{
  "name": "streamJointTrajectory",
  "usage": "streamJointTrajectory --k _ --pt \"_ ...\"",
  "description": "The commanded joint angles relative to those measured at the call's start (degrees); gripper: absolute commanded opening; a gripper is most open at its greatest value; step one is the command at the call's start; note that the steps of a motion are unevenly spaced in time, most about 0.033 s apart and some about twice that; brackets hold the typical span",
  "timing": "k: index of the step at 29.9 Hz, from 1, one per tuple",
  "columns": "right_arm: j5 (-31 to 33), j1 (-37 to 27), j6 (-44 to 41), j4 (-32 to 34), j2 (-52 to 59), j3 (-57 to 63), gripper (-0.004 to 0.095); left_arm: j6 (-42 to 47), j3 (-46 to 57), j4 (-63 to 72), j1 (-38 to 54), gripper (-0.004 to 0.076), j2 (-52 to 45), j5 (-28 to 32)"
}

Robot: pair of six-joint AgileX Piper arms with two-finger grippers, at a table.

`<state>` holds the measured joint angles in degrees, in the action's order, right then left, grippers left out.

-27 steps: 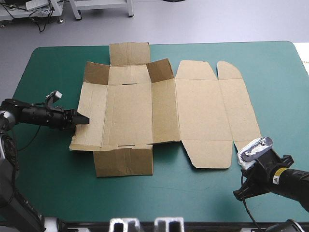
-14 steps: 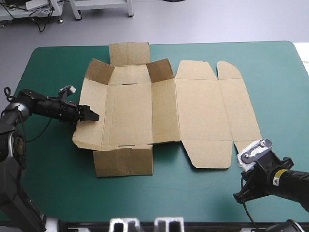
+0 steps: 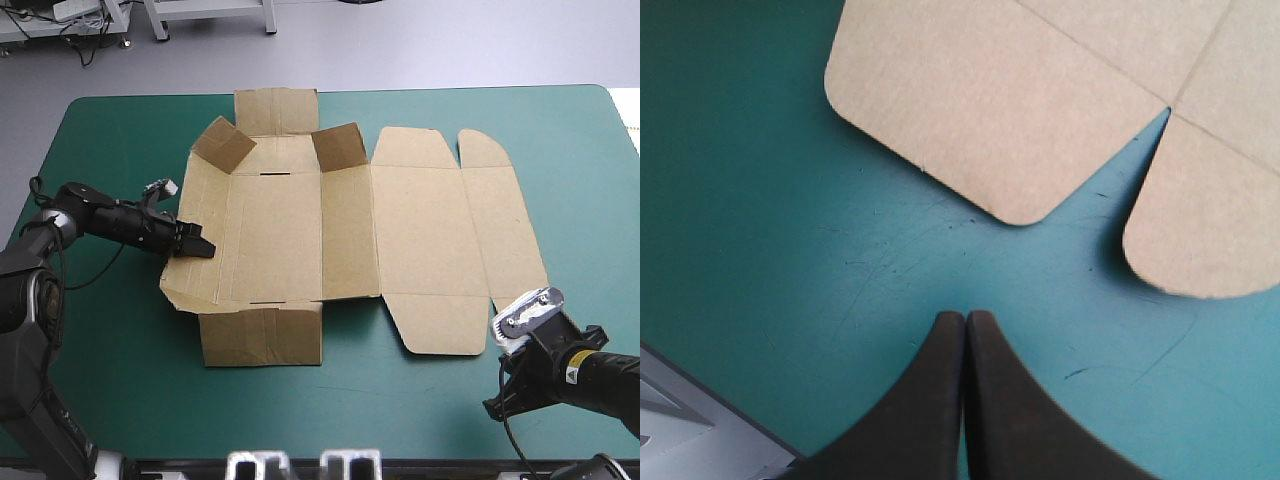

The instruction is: Fold the box

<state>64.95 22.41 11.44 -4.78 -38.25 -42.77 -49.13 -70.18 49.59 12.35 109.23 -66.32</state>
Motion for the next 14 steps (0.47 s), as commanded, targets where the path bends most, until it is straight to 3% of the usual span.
streamJointTrajectory --k 1,9,14 --pt "-2.49 -0.10 0.14 -0.28 -0.37 -1.60 -0.0019 -4.42 -0.90 1.08 -2.61 -0.0010 -6.33 -1.75" --pt "-7.65 -0.10 1.14 -0.06 -0.37 -1.71 -0.0019 -8.04 -6.24 -9.32 -9.21 -0.0010 -21.21 0.06" --pt "-15.02 -0.10 2.15 -0.06 -0.37 -3.11 -0.0019 -7.98 -12.37 -18.71 -17.87 -0.0010 -30.50 9.42"
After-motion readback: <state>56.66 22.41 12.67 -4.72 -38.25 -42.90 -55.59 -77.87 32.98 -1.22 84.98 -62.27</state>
